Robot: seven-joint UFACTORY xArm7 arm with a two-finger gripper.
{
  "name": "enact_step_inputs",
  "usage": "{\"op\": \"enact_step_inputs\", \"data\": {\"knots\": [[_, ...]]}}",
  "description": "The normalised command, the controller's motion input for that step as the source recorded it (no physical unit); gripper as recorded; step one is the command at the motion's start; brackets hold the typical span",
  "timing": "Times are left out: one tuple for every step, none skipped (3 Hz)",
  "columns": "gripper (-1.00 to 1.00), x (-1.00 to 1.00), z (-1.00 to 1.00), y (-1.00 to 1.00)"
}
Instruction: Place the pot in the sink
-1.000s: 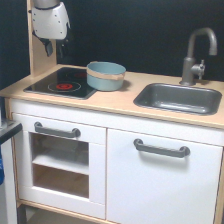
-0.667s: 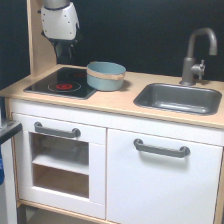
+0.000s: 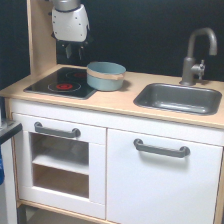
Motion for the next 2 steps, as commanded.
{"op": "enact_step_inputs", "data": {"knots": [[1.0,0.18,-0.46,0.37],[1.0,0.1,-0.52,0.25]]}}
